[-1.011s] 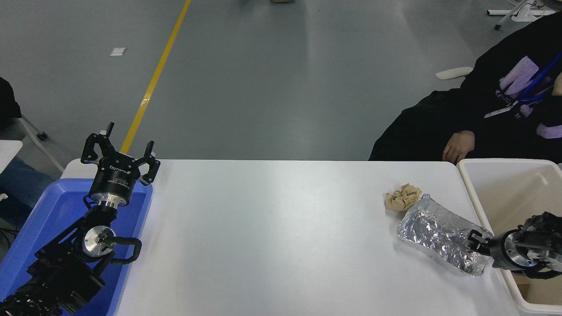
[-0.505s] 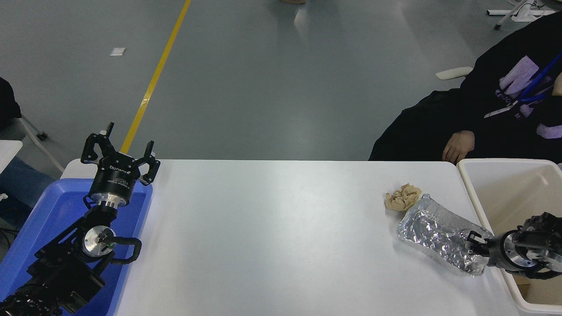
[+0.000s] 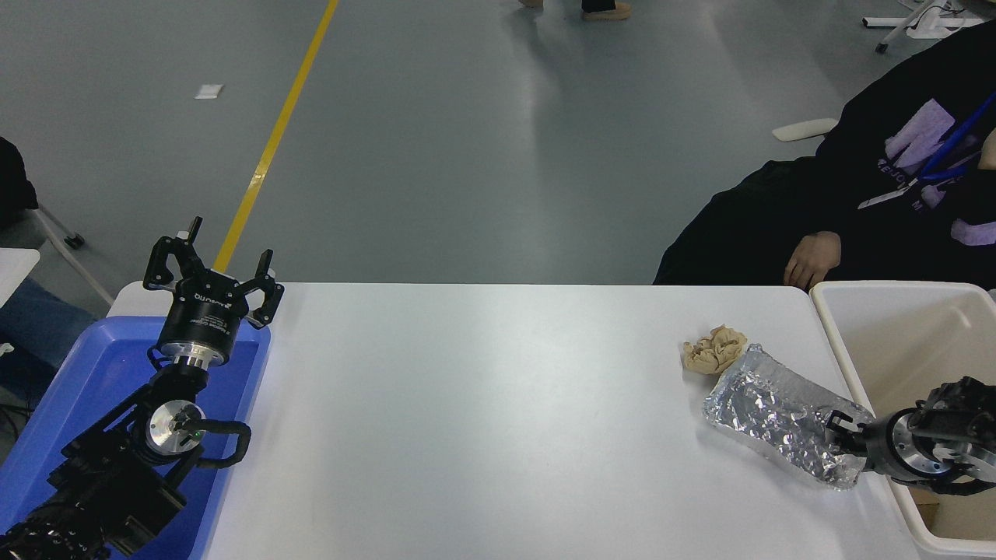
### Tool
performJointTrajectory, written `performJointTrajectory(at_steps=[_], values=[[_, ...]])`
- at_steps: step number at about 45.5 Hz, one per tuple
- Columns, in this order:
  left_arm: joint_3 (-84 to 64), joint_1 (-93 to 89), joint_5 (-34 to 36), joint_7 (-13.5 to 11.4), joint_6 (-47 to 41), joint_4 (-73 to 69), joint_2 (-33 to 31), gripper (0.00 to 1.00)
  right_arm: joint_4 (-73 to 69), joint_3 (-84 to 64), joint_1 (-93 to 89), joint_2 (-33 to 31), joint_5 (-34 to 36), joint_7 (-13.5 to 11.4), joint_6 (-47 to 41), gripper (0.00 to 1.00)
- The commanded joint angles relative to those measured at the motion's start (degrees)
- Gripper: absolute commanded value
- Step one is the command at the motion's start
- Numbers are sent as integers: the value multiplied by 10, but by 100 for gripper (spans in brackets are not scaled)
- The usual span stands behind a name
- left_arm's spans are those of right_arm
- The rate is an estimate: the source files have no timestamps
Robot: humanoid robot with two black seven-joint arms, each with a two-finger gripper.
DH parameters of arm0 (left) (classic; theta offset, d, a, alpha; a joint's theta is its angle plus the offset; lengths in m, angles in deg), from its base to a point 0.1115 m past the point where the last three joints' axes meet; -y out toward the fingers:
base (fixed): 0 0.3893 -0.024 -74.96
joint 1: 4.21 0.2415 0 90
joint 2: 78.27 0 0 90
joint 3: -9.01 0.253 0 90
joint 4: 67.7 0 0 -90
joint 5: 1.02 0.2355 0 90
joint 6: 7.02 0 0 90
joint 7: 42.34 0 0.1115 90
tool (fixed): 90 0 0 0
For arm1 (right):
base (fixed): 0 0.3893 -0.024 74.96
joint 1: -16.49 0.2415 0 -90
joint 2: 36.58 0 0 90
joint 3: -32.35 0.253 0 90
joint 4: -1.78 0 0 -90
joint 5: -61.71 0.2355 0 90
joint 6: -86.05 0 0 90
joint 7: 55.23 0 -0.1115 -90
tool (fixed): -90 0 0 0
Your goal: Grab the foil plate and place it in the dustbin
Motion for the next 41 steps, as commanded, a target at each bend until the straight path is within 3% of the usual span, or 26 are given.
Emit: performJointTrajectory(at_steps=[1, 16, 25, 41], values=[[1, 0, 0, 0, 0, 0, 0, 98, -4, 1, 0, -1, 0, 0, 0, 27], [0, 0, 0, 0, 0, 0, 0, 98, -4, 1, 0, -2, 0, 0, -1, 23], [1, 0, 0, 0, 0, 0, 0, 98, -6, 0, -1, -2, 0, 0, -3, 10], [1, 0, 0, 0, 0, 0, 0, 98, -10, 1, -2, -3, 4, 0, -9, 0]])
